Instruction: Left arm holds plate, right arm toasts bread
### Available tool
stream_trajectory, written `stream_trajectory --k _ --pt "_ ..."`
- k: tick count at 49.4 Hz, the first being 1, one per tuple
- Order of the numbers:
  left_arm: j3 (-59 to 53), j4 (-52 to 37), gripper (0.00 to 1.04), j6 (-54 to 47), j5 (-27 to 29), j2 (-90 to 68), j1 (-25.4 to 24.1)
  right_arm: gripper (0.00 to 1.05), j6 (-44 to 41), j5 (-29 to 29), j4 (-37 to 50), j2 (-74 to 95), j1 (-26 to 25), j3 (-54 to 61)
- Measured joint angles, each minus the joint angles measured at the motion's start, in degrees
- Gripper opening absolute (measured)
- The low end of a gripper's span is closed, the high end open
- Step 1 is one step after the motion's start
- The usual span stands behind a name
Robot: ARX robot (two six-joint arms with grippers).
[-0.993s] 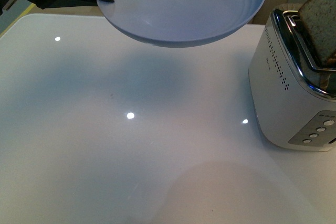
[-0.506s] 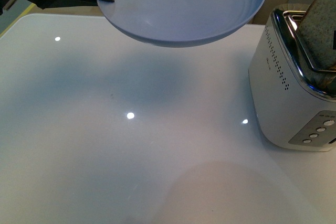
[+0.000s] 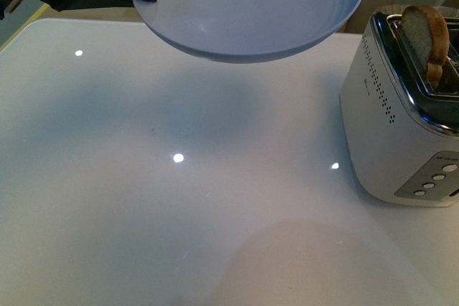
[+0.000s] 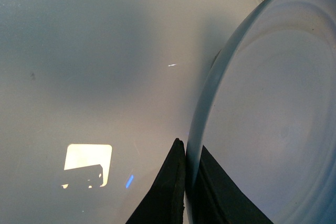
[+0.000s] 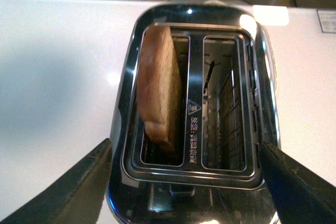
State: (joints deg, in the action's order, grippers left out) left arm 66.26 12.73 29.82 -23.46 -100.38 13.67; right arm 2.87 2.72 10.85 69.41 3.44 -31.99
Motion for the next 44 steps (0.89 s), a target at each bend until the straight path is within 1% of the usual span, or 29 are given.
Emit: stream_trajectory --k 1,6,16,17,18,21,22,24,25,34,35,38,40,44 --pt "0.0 0.0 0.03 0.02 0.0 0.0 0.0 0.97 0.46 -0.46 -0.42 -1.11 -0.42 0.28" --pt "0.0 0.0 0.03 0.0 0.0 0.0 0.0 0.96 2.27 -3.04 -3.02 -9.11 -2.12 2.29" --pt "0.0 0.0 0.03 0.0 -0.09 0.0 0.02 0.96 3.41 -3.61 -3.45 -14.01 -2.71 2.71" --pt "0.0 0.0 0.03 0.0 -0.09 0.0 0.04 0.94 3.06 -3.32 -1.99 -13.7 -2.89 3.3" --pt "0.0 0.0 0.03 -0.02 -0.07 0.0 0.07 0.89 1.86 -3.04 4.02 -13.59 -3.04 5.49" --pt "0.0 0.0 0.03 -0.04 -0.07 0.0 0.07 0.79 0.02 -2.93 15.67 -13.9 -3.19 10.54" --pt "0.0 0.0 0.03 -0.04 0.02 0.0 0.07 0.74 -0.48 -2.91 19.98 -14.47 -3.21 12.68" --pt "0.0 0.0 0.03 -0.04 0.13 0.0 0.04 0.67 -1.05 -2.93 23.52 -15.61 -3.21 14.69" --pt "0.0 0.0 0.03 -0.04 0.11 0.0 0.04 0.62 -1.36 -2.86 24.7 -16.65 -3.23 15.76" --pt "0.0 0.11 0.03 -0.98 0.42 0.0 0.07 0.23 -2.32 -2.78 25.03 -22.67 -3.26 21.77" --pt "0.0 0.11 0.03 -1.03 0.5 0.0 0.04 0.21 -2.32 -2.75 24.96 -22.93 -3.26 21.99" --pt "0.0 0.13 0.03 -1.25 0.57 0.0 -0.02 0.11 -2.34 -2.75 24.5 -24.74 -3.26 23.12" --pt "0.0 0.22 0.03 -1.4 0.63 0.0 -0.02 0.02 -2.36 -2.75 23.96 -26.21 -3.26 23.96" --pt "0.0 0.66 0.03 -1.9 1.03 0.0 -0.15 0.02 -2.6 -2.78 22.73 -28.81 -3.26 25.42"
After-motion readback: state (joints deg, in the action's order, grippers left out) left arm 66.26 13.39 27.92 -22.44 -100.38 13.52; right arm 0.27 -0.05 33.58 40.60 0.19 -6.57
